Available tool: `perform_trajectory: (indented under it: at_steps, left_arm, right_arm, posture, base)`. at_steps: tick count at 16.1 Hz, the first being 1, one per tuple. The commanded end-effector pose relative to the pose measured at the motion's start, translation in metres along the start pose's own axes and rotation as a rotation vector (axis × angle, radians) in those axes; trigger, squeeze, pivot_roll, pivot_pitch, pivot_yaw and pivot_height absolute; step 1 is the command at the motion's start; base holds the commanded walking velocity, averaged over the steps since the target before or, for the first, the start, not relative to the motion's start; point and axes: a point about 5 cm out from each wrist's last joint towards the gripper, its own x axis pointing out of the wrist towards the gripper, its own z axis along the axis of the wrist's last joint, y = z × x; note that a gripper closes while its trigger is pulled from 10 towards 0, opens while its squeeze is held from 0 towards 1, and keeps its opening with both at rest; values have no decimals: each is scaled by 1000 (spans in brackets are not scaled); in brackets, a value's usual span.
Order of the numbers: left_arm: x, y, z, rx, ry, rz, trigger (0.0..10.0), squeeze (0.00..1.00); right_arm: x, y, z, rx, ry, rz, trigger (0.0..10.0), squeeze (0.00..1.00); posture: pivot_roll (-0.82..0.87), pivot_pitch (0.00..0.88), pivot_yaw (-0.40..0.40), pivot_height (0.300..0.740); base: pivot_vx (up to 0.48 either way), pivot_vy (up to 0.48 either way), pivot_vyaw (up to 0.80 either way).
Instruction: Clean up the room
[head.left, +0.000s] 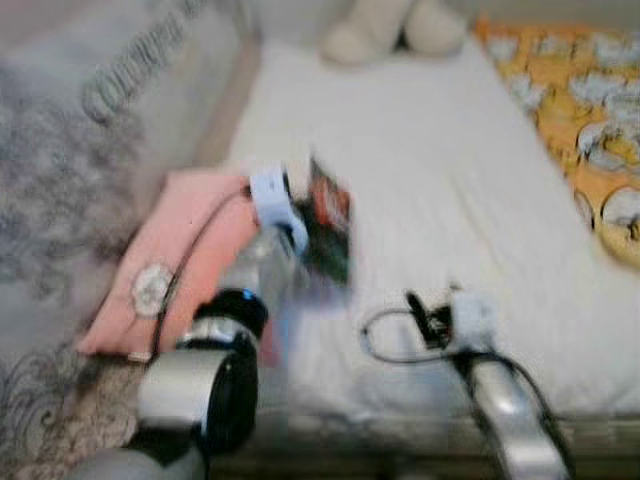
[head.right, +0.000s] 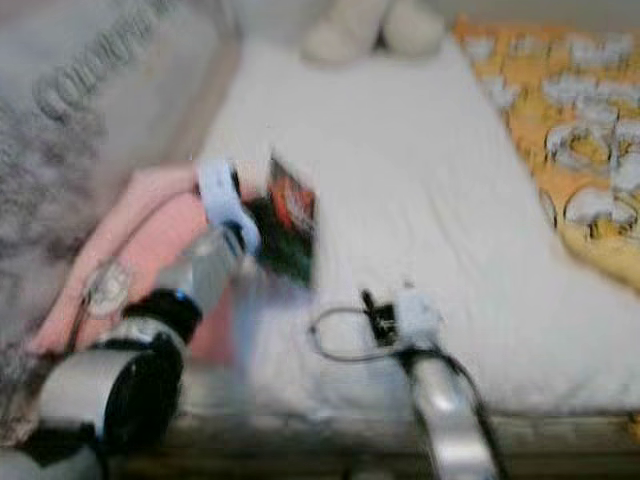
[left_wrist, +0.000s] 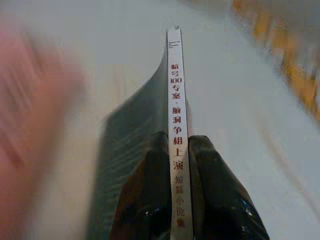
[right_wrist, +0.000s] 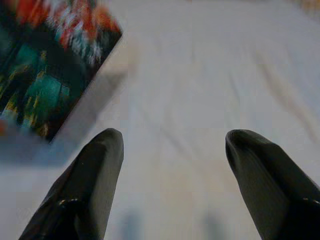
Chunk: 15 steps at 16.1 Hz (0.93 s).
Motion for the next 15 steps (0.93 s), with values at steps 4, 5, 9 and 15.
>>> perform_trajectory:
  at_steps: [4,5,9,15]
  left_arm:
    - [-7,8,-54,-208,170,30,10000,0]
    - [-10,16,-62,-206,184,90,10000,0]
    - [-15,45,-48,-70,85,234,10000,0]
    - [-9,37,-8,139,-107,294,10000,682]
  right_arm:
    - [-15,10,7,20,8,73,10000,0]
    - [-17,7,5,27,21,56,10000,0]
    - [-19,8,7,36,40,70,10000,0]
    - [-19,13,7,10,59,105,10000,0]
  posture:
    - [-322,98,60,740]
    - [-327,98,59,740]
    - [-327,100,62,740]
    - [-316,107,47,740]
  base:
    - [0,0,0]
    - [0,0,0]
    - [0,0,0]
    - [0,0,0]
